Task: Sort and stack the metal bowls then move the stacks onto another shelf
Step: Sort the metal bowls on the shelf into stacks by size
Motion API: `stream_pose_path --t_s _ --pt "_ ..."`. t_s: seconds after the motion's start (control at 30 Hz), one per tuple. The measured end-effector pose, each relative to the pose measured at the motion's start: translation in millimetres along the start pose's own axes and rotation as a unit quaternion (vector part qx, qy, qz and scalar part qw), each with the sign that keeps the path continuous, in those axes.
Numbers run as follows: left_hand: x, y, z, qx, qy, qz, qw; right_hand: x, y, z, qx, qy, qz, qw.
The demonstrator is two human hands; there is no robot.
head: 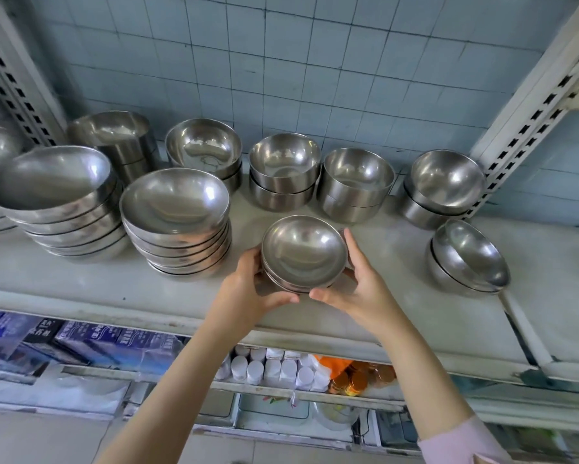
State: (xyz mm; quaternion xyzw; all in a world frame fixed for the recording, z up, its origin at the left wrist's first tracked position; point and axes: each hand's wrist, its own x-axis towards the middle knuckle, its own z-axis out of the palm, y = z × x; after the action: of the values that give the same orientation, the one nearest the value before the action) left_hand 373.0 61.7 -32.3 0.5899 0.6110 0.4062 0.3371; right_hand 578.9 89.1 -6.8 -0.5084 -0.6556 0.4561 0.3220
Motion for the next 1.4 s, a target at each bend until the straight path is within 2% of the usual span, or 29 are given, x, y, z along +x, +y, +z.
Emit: stream_pose_path --t_s 0.07,0.13,0.17,0.23,0.27,0.3,0.37,0.4,0.6,0.87,1.1,1.4 --pt "0 0 0 -0.002 0.001 -0.003 1.000 -4 -8 -14 -0.029 0.022 -0.026 0.999" --pt "0 1 0 -0.002 0.002 -0.008 1.000 -12 -17 -36 -0.066 0.131 -0.073 0.987" --pt "0 1 0 -0.003 0.002 -0.010 1.000 -16 -17 -50 -0.098 0.214 -0.100 0.967" --pt "-1 1 1 -0.003 0.003 -0.009 1.000 -18 -8 -81 -0.195 0.376 -0.122 0.898" --pt "0 1 1 -0.002 0.004 -0.009 1.000 -17 -1 -97 -0.227 0.424 -0.089 0.872" --pt "0 1 1 -0.001 0.004 -0.009 1.000 -17 6 -110 -0.233 0.439 -0.028 0.867" --pt "0 1 1 -0.002 0.007 -0.010 1.000 -16 22 -130 -0.191 0.399 0.101 0.891" --pt "0 1 1 -0.003 0.009 -0.010 1.000 -16 30 -136 -0.163 0.377 0.132 0.902" --pt "0 3 2 0.004 0.016 -0.006 1.000 -18 45 -146 -0.123 0.354 0.167 0.912" --pt "-1 5 2 0.013 0.013 -0.005 1.000 -19 19 -110 -0.104 0.174 0.117 0.972" --pt "0 4 1 -0.004 0.006 -0.003 1.000 -15 6 -94 -0.107 0.150 0.086 0.979" --pt "1 0 -2 -0.009 -0.002 0.002 1.000 -15 -2 -102 -0.165 0.095 0.110 0.976"
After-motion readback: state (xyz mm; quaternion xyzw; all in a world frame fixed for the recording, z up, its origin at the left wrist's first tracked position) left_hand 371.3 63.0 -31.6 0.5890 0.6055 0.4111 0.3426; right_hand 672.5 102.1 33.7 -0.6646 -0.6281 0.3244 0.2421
